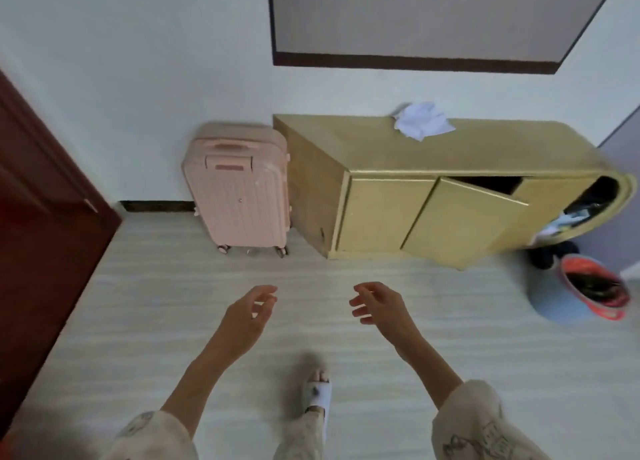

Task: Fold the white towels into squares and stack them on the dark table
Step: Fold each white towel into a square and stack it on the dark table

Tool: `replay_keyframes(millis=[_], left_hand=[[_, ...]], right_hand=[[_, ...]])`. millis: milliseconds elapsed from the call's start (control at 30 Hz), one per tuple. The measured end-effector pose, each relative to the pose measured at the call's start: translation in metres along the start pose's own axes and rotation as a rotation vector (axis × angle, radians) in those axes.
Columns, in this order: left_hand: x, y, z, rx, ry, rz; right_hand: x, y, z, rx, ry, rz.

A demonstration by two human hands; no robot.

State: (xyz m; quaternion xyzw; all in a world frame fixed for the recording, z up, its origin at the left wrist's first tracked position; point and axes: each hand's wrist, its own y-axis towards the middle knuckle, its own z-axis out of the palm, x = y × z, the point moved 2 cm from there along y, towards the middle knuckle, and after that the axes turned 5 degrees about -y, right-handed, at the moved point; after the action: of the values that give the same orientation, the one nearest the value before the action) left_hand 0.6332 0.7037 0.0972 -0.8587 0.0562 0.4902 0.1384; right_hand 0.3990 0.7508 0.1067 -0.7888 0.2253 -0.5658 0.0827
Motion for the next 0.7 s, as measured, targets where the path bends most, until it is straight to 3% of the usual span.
replay_keyframes(millis=[400, 700], left_hand=[[-0.132, 0.277, 0.086, 0.26, 0.043, 0.153], [-0.165, 0.429, 0.158, 0.358, 0.141, 0.09]], right_hand=[[0.062, 0.21, -0.145, -0.212, 0.053, 0.067], [0.066, 0.378, -0.224, -0.173, 0.087, 0.12]])
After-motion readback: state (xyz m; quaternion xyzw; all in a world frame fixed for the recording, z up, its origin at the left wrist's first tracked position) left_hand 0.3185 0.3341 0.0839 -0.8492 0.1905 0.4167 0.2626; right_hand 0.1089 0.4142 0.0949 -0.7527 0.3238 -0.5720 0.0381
